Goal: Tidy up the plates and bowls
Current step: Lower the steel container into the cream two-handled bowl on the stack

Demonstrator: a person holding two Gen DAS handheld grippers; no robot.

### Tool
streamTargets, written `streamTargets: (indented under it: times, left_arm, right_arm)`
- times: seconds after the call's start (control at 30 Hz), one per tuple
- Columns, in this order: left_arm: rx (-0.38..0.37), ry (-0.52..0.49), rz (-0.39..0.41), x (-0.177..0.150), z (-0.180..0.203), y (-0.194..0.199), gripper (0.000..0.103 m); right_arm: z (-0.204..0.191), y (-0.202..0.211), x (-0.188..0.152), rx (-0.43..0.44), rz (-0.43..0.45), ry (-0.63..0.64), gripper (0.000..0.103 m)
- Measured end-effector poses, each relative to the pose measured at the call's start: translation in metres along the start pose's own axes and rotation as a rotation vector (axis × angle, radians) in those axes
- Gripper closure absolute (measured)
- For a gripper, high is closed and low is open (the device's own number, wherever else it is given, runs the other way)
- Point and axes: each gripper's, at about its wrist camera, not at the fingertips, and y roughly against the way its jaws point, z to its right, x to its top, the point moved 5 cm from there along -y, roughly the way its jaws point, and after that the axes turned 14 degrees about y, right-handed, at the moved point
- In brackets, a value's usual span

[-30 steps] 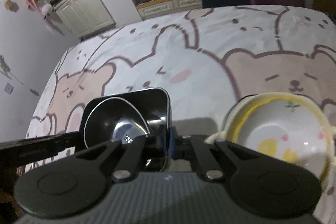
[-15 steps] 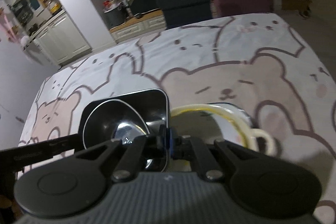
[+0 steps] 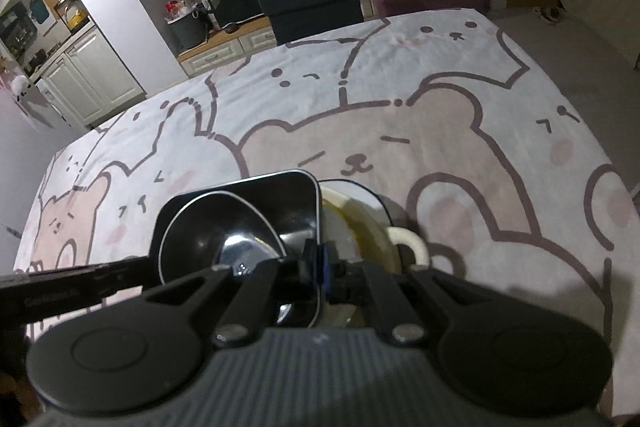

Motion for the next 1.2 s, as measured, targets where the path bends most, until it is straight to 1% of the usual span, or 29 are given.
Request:
streamTargets:
  times: [0.43,1.2]
  left_arm:
    - [0.012,-0.005,-0.026,-0.001,0.002,-0.009,0.098]
    - [0.025,-0.018,-0.044,-0.003,0.003,-0.02,0.098]
  right_arm:
    - [-0.003,-0.008,0.003,-0.008,-0.026,0.003,0.099]
    - [0.003,-0.018,-0.004,-0.02,-0.055,-0.019,0.099]
